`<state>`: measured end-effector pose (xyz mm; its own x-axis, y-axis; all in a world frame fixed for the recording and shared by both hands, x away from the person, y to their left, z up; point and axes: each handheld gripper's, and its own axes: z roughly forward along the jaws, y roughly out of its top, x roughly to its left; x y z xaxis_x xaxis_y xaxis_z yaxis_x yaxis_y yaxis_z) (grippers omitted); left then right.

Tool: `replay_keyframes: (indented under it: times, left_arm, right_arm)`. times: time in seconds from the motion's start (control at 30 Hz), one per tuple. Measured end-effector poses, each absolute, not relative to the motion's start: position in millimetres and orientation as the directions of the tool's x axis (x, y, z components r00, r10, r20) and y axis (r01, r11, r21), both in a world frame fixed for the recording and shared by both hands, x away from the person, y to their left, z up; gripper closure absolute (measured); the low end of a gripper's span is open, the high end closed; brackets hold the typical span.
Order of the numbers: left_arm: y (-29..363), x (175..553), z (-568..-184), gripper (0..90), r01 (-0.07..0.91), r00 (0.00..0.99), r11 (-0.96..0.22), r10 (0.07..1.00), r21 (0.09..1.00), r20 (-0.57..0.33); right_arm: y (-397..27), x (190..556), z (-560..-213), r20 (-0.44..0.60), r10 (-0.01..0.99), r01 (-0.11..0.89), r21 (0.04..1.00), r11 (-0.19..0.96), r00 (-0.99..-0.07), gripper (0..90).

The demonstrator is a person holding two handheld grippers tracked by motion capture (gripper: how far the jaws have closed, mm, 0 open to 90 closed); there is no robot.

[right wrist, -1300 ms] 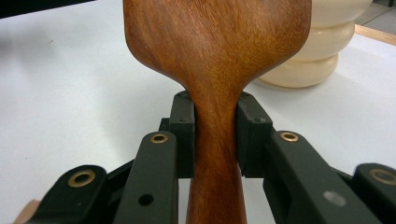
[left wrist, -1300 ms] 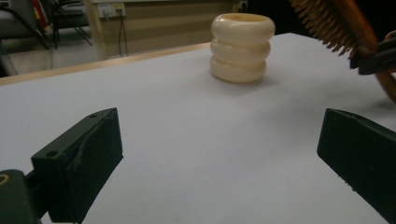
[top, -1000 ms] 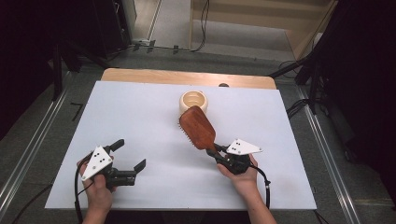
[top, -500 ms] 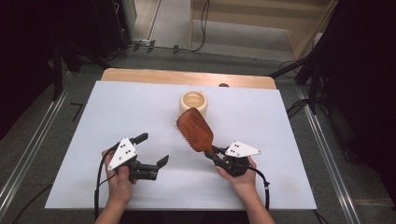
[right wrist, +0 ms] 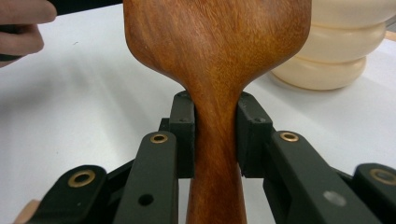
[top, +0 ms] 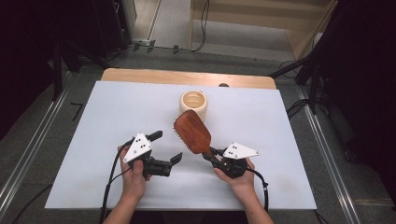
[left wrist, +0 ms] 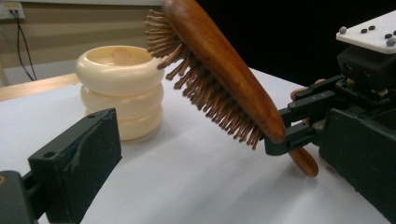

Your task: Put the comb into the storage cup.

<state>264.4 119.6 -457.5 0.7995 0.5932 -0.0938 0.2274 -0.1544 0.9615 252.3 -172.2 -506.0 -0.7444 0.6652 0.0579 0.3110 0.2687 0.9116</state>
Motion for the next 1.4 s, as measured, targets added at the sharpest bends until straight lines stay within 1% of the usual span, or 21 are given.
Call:
replay_keyframes:
  times: [0.2, 0.6, 0.7, 0.77, 0.87, 0.93, 1.0, 1.3, 1.37, 1.4]
  left_arm:
    - [105, 268, -457, 0.0, 0.237, 0.791, -0.169, 0.605, 0.957, -0.089]
    - [83, 278, -457, 0.3, 0.307, 0.777, -0.130, 0.606, 0.943, -0.170]
    - [78, 279, -457, 0.4, 0.312, 0.769, -0.125, 0.615, 0.942, -0.173]
    - [77, 279, -456, 5.0, 0.316, 0.756, -0.111, 0.630, 0.942, -0.179]
    - [75, 281, -455, 7.5, 0.326, 0.749, -0.098, 0.634, 0.940, -0.194]
    - [74, 281, -455, 12.5, 0.329, 0.740, -0.096, 0.645, 0.940, -0.193]
    - [74, 282, -455, 13.7, 0.336, 0.736, -0.091, 0.646, 0.938, -0.201]
    - [66, 284, -457, 14.3, 0.360, 0.721, -0.099, 0.660, 0.928, -0.210]
    - [66, 285, -456, 18.6, 0.379, 0.703, -0.079, 0.672, 0.922, -0.232]
    - [67, 286, -456, 22.8, 0.393, 0.696, -0.060, 0.672, 0.917, -0.254]
  right_arm:
    - [-168, 251, -507, 0.048, 0.655, 0.302, 0.911, 0.280, -0.754, 70.0]
    - [-166, 250, -507, 0.054, 0.644, 0.294, 0.916, 0.272, -0.763, 70.0]
    - [-165, 249, -507, 0.049, 0.642, 0.289, 0.917, 0.274, -0.765, 70.0]
    - [-164, 249, -507, 0.049, 0.639, 0.286, 0.918, 0.273, -0.767, 70.0]
    - [-164, 249, -506, 0.052, 0.636, 0.282, 0.922, 0.266, -0.770, 70.0]
    - [-163, 248, -506, 0.056, 0.634, 0.281, 0.924, 0.260, -0.771, 70.0]
    - [-163, 248, -506, 0.058, 0.634, 0.281, 0.925, 0.257, -0.771, 70.0]
    - [-158, 246, -506, 0.046, 0.619, 0.264, 0.927, 0.266, -0.784, 70.0]
    - [-158, 246, -506, 0.048, 0.620, 0.265, 0.928, 0.263, -0.783, 70.0]
    - [-158, 246, -506, 0.050, 0.622, 0.268, 0.927, 0.263, -0.781, 70.0]
